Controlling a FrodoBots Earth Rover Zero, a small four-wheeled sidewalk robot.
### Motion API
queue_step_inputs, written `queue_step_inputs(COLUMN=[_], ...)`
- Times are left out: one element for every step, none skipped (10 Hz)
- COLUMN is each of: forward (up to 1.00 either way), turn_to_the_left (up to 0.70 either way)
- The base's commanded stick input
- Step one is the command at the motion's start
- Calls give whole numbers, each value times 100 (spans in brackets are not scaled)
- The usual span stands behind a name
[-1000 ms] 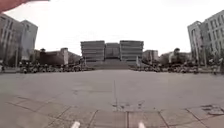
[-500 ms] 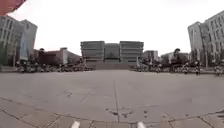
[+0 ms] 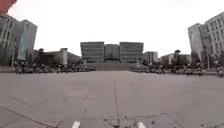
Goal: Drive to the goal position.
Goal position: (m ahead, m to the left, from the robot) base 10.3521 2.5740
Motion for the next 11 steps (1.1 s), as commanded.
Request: queue_step_inputs(forward=[60, 60, 60, 60, 60, 60, 60, 60, 60, 60, 60], turn_to_the_left=[0, 0, 0, 0, 0, 0, 0, 0, 0, 0, 0])
